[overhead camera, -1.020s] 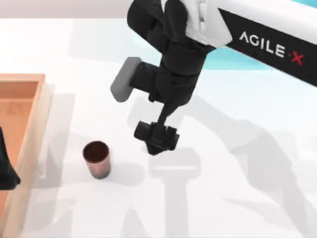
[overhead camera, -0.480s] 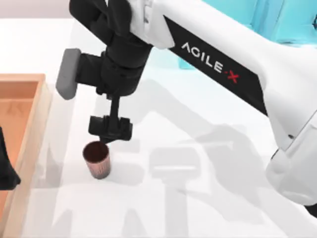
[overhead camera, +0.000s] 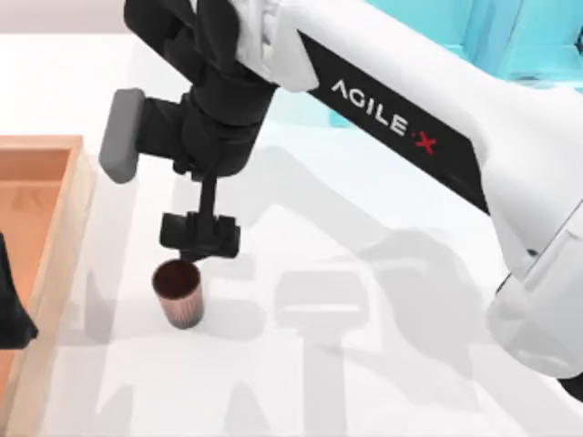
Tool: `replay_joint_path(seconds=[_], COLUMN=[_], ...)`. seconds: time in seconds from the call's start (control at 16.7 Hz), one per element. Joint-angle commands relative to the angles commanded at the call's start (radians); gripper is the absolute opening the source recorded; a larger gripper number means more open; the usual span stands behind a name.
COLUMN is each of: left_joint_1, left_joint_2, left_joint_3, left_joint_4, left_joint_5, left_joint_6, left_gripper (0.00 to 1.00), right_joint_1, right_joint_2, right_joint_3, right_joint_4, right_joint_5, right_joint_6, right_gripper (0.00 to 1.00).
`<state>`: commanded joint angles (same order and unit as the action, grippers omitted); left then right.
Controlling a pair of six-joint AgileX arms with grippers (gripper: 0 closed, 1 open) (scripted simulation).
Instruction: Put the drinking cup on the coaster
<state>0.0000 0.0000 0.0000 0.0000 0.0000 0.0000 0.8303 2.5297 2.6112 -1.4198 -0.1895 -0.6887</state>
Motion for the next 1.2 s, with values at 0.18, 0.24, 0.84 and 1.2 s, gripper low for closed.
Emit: replay_joint_path(seconds=[0.18,0.24,0.84,1.2], left_joint_1=[0.000,0.000,0.000,0.000], left_joint_2=[0.000,0.000,0.000,0.000], left_joint_3=[0.000,0.000,0.000,0.000], left_joint_4=[0.000,0.000,0.000,0.000], left_joint_5=[0.000,0.000,0.000,0.000], left_joint_6=[0.000,0.000,0.000,0.000], left_gripper=[1.00,1.00,1.00,1.00], right_joint_1=[0.012,0.016,0.041,0.041], right_joint_2=[0.014,0.020,0.058,0.058], right_joint_3=[-0.066,-0.096,-0.262,-0.262], right_joint_4=[0.080,0.117,0.326,0.326], right_joint_5=[0.002,0.003,0.010,0.010], right_joint_6=[0.008,0.012,0.038,0.038], right_gripper=[1.00,1.00,1.00,0.62])
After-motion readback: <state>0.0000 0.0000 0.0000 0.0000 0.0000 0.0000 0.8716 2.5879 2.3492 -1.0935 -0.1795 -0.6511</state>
